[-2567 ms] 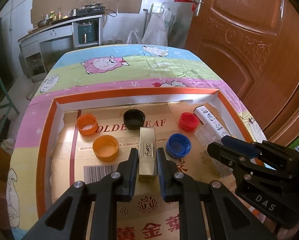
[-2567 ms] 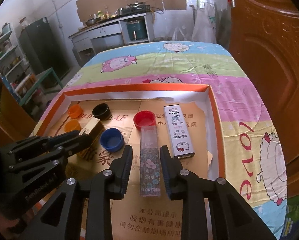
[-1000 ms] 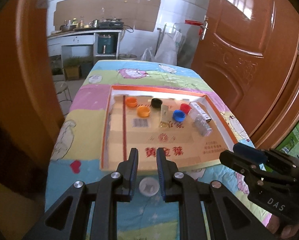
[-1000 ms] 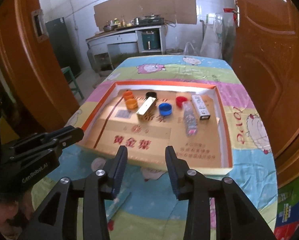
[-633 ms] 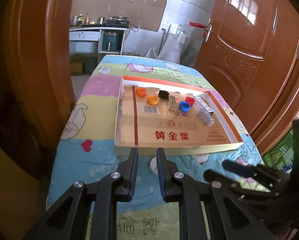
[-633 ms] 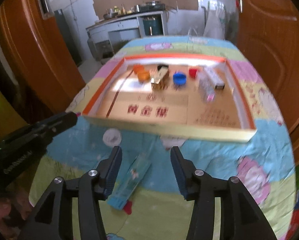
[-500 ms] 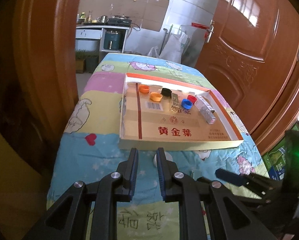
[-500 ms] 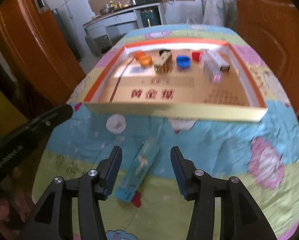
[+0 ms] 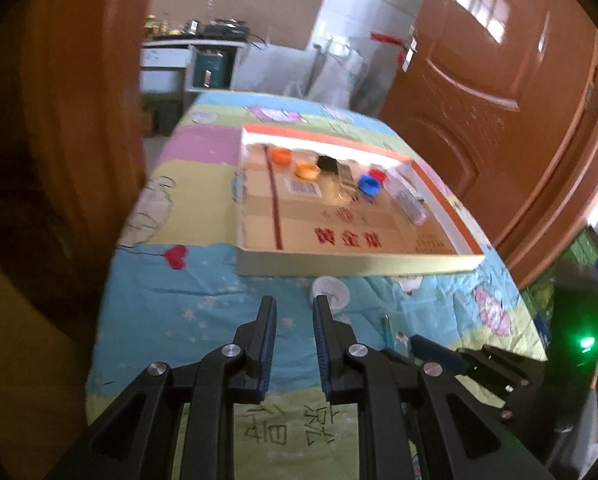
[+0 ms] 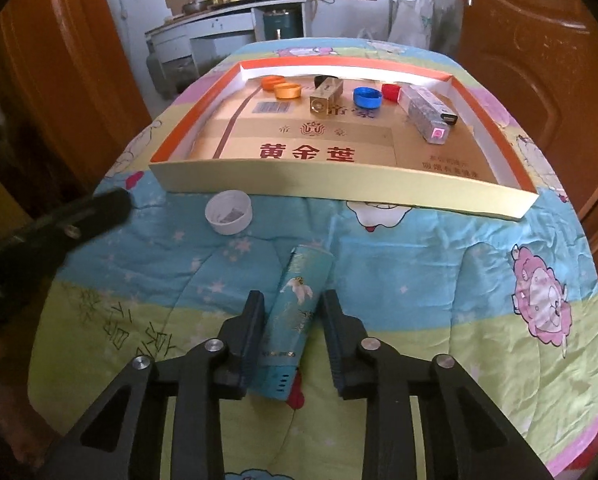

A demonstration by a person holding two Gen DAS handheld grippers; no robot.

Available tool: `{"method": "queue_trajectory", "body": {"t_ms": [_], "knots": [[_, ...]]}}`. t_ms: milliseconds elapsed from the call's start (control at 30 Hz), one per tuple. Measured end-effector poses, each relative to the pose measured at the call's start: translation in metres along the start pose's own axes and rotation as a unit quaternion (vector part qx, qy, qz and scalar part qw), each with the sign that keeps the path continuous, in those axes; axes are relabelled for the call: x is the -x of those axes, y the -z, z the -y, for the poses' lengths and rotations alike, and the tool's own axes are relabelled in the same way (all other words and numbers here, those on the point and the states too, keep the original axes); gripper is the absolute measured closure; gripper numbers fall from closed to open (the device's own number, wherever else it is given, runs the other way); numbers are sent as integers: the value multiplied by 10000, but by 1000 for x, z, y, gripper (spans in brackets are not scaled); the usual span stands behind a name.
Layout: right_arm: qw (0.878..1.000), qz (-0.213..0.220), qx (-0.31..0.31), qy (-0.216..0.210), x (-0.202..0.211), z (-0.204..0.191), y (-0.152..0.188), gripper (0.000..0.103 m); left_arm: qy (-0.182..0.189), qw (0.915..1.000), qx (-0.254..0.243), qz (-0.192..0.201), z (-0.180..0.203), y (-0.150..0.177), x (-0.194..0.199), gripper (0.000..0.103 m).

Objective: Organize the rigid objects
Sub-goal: 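Close the right tool on the teal tube while the left tool grasps the white round lid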

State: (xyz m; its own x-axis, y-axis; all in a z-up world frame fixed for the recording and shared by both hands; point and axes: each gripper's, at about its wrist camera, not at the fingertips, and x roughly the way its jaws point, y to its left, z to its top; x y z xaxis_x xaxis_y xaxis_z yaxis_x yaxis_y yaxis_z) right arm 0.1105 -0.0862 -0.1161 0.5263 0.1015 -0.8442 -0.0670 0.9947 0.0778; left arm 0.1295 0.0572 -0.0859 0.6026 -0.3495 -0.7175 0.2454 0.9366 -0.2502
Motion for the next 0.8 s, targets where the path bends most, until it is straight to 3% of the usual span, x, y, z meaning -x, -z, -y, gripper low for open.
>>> {"method": "queue_trajectory", "body": {"t_ms": [200, 500, 800], "knots": [[9999, 125, -28, 48, 8, 14, -1, 79, 173, 9986, -410, -284, 23, 1, -29, 85], [9998, 160, -132, -68, 8, 32, -4, 79, -164, 9961, -737, -447, 43, 2, -52, 84], [9995, 169, -195, -202, 4, 41, -5, 79, -348, 9943, -838, -559, 47, -3, -69, 73]]}}
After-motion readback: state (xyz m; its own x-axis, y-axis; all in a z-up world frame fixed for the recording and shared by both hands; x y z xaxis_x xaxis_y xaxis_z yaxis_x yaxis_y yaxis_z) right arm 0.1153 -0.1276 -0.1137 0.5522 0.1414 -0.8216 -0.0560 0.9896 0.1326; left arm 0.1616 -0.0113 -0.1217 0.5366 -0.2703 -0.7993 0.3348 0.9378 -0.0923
